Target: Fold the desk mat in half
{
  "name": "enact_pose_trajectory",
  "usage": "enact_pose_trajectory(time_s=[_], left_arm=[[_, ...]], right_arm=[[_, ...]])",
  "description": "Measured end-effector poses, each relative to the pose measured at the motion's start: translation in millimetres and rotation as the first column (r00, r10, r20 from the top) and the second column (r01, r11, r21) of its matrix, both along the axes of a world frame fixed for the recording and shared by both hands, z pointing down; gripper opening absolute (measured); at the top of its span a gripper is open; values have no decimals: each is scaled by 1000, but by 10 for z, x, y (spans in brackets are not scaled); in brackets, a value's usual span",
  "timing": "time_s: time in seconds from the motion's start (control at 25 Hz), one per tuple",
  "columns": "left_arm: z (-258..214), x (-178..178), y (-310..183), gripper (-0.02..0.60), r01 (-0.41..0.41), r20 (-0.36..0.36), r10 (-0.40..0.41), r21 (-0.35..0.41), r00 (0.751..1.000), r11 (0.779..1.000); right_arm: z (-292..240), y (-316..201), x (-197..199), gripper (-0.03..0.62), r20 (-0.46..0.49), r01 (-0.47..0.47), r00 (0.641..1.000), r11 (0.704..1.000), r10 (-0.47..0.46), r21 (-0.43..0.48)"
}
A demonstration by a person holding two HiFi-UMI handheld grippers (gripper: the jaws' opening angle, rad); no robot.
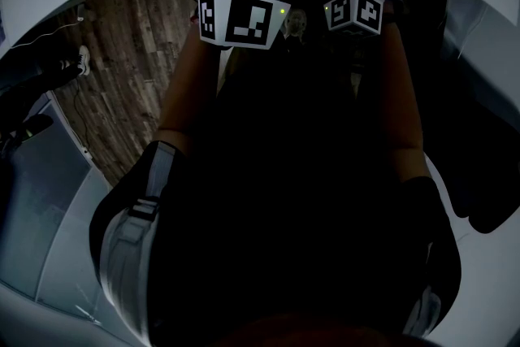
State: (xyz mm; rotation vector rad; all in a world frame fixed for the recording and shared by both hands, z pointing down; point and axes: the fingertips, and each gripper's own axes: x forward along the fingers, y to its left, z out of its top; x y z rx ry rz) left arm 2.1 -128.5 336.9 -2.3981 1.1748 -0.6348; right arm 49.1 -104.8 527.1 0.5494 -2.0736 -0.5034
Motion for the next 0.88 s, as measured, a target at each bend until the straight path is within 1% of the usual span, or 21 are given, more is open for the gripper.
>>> enact_pose_trajectory(time_s=[0.2,0.56,0.88], left_arm=[[33,-54,-12,12,6,-19,-6,-16,1000,1000],[106,-99,-46,12,6,-24,-7,-40,1000,999],[157,-136,-41,12,12,-18,-13,-52,1000,999]], right_arm=[[150,-22,-5,166,-56,32,998,999,-32,12],[437,6,58,179,-118,65,991,998,-67,-19],[653,-11,140,192,-176,80,982,997,-75,21]])
